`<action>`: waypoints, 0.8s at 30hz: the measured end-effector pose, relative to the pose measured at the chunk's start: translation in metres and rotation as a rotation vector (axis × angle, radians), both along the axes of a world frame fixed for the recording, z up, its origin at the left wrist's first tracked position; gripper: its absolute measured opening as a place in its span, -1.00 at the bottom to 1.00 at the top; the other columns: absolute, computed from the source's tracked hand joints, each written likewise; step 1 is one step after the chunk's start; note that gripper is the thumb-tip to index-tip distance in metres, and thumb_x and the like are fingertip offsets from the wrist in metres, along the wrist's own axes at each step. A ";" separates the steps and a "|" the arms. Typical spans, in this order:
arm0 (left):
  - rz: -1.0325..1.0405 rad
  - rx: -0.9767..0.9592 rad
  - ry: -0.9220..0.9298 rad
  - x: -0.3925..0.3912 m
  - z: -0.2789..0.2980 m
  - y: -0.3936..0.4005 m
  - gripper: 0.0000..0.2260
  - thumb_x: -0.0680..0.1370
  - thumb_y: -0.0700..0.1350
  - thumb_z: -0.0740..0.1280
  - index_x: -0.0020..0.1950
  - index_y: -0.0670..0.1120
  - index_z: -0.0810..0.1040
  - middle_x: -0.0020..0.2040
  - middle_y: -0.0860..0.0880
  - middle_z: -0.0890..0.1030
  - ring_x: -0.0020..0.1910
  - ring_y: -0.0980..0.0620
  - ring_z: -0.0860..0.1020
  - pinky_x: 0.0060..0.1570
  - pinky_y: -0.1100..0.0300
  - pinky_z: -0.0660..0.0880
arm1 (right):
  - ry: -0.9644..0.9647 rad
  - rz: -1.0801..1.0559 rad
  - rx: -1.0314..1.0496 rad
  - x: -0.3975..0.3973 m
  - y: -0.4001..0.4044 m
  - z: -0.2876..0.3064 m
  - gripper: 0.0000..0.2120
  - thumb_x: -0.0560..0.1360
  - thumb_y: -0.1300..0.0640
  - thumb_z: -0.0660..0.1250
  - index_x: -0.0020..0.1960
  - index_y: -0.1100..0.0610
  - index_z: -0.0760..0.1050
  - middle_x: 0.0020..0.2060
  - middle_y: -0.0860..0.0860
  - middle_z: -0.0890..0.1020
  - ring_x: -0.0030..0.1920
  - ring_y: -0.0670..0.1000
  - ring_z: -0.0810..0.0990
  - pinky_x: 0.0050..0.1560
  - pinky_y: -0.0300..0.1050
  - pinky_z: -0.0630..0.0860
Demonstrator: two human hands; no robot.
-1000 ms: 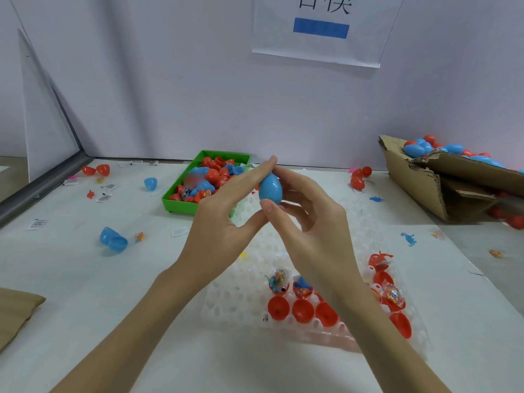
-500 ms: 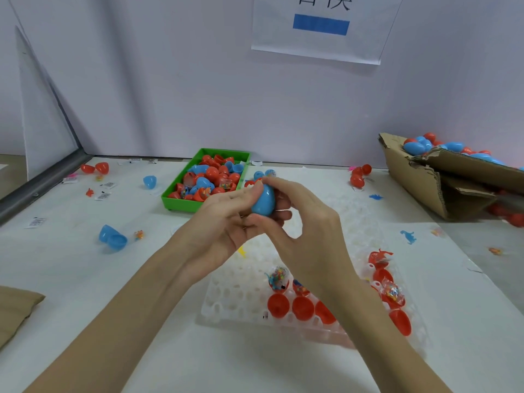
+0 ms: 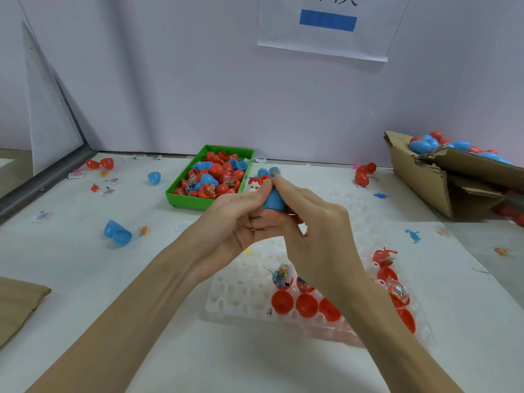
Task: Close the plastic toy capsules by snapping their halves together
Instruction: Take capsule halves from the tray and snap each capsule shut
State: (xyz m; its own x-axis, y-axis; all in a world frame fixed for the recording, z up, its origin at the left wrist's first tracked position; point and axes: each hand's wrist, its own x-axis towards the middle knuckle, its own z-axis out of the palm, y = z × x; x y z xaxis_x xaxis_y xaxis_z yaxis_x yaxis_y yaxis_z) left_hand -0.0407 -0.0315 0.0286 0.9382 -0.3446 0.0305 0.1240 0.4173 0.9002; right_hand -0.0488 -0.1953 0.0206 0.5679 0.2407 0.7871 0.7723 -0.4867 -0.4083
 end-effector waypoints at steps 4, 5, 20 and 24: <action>-0.023 0.077 -0.048 -0.001 0.003 0.004 -0.61 0.60 0.08 0.38 0.24 -0.18 0.70 0.16 -0.18 0.71 0.14 -0.09 0.69 0.13 0.13 0.62 | 0.008 0.014 -0.016 0.001 -0.002 0.002 -0.64 0.53 0.23 0.49 0.31 0.25 0.59 0.08 0.07 0.71 0.04 -0.05 0.64 0.12 -0.42 0.51; -0.013 0.099 -0.055 -0.001 0.003 0.005 -0.61 0.60 0.08 0.39 0.26 -0.18 0.69 0.17 -0.16 0.70 0.14 -0.06 0.67 0.13 0.15 0.61 | -0.010 0.003 -0.023 0.001 -0.002 0.003 -0.61 0.52 0.20 0.51 0.32 0.24 0.59 0.11 0.07 0.71 0.06 -0.05 0.66 0.16 -0.39 0.52; -0.277 -0.219 0.047 -0.010 0.006 0.003 -0.63 0.64 0.03 0.30 0.35 -0.14 0.65 0.35 -0.23 0.62 0.43 -0.15 0.54 0.32 0.03 0.54 | 0.069 0.023 0.177 -0.014 0.003 0.013 -0.57 0.52 0.02 0.50 0.27 0.26 0.59 -0.07 0.05 0.71 -0.10 0.00 0.68 -0.01 -0.19 0.64; -0.258 -0.192 0.071 -0.013 0.005 -0.002 -0.65 0.63 0.04 0.26 0.27 -0.08 0.71 0.21 -0.15 0.71 0.32 -0.09 0.63 0.27 0.09 0.57 | 0.033 -0.036 0.097 -0.013 -0.001 0.014 -0.61 0.53 0.03 0.46 0.23 0.28 0.62 -0.20 0.09 0.68 -0.22 0.03 0.61 -0.14 -0.18 0.58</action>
